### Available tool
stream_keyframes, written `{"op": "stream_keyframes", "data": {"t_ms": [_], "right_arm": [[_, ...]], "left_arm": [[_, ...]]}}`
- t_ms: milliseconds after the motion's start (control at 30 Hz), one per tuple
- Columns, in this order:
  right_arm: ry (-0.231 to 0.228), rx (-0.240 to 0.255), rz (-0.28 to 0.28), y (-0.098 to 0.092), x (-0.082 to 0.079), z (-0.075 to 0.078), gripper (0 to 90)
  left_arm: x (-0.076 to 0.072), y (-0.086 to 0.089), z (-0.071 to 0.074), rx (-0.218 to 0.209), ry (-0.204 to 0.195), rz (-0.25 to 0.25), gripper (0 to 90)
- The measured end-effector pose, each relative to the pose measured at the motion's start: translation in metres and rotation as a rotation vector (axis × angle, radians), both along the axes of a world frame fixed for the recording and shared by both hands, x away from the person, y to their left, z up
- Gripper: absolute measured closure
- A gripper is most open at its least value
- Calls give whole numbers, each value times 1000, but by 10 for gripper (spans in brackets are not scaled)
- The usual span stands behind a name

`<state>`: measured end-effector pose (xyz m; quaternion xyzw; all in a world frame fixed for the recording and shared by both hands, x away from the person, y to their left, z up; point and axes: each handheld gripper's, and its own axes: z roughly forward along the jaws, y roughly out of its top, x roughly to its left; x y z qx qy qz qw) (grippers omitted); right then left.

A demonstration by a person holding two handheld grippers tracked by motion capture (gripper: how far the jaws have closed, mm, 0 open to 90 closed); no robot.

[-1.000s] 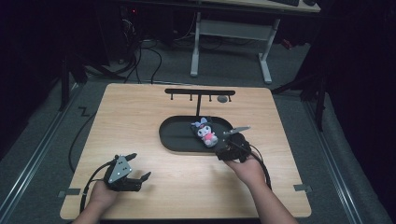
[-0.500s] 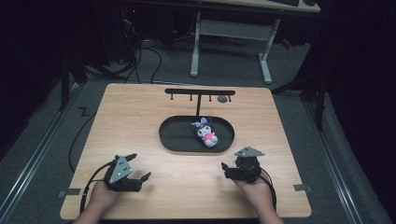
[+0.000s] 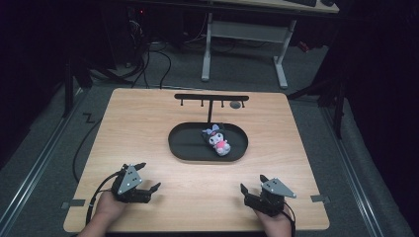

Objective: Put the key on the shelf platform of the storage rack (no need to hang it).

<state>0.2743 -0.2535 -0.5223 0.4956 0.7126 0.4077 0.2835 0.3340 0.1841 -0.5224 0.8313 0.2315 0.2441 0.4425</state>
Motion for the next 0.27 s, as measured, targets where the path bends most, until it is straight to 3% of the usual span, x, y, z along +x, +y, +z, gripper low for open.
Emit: {"op": "stream_keyframes", "data": {"t_ms": [67, 267], "right_arm": [[6, 33, 2, -1, 2, -1, 202], [4, 29, 0, -1, 3, -2, 203]], "left_arm": [[0, 0, 0, 4, 1, -3, 155], [-1, 0, 0, 7, 1, -10, 155]]}}
